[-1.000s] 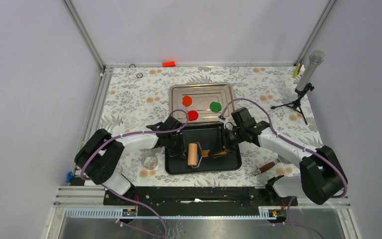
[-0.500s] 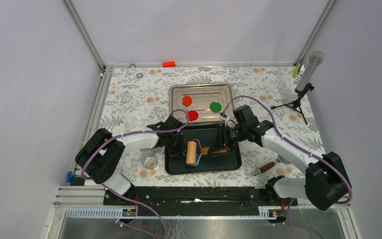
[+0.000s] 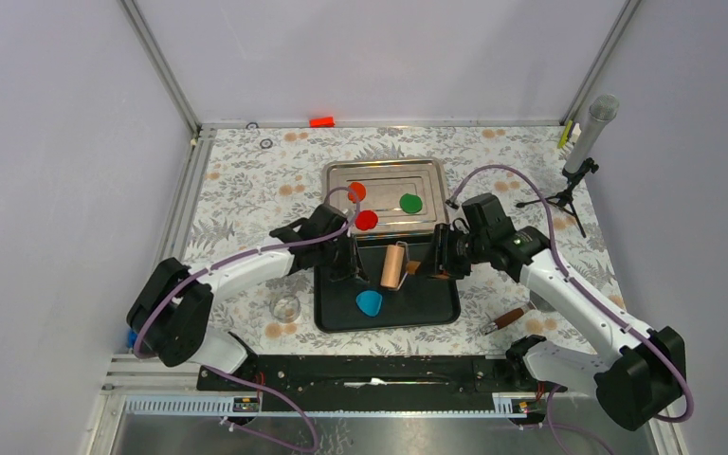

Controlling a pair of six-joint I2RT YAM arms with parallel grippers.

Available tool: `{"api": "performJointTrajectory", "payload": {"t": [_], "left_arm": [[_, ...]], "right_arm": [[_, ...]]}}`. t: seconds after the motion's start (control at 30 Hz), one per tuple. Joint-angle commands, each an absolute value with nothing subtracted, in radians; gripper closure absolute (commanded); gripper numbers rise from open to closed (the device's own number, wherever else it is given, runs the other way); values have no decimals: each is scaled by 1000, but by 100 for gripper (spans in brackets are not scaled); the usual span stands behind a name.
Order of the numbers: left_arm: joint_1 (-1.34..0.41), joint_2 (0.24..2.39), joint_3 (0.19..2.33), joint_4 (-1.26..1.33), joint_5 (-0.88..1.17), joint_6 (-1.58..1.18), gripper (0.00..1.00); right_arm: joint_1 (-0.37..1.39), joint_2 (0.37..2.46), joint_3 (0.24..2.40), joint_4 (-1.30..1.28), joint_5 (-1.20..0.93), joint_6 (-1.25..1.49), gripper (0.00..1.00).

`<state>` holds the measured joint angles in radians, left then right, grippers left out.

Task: Roll out the dumpling wrappers from the dough
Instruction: Flatten out the dough on the work surface.

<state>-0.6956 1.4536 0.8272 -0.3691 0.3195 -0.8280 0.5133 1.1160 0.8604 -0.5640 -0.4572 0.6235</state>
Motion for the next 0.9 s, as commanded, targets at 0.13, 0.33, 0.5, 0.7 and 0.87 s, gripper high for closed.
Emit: {"api": "performJointTrajectory", "payload": {"t": [0.13, 0.33, 0.5, 0.7, 0.87], "left_arm": [[-699, 1411, 904, -393, 314, -799, 80], [-699, 1394, 921, -393, 292, -807, 73], [-695, 1360, 954, -459, 272, -812, 70], [-658, 1239, 933, -574, 180, -823, 64], [-567, 1093, 851, -622, 146, -865, 61]], "right_arm": [[508, 1130, 942, -592, -408, 565, 100], [507, 1173, 1036, -712, -377, 461, 100], [508, 1199, 1122, -825, -334, 353, 100], [532, 1222, 1257, -969, -253, 252, 100], [642, 1274, 1323, -995, -235, 253, 100]]}}
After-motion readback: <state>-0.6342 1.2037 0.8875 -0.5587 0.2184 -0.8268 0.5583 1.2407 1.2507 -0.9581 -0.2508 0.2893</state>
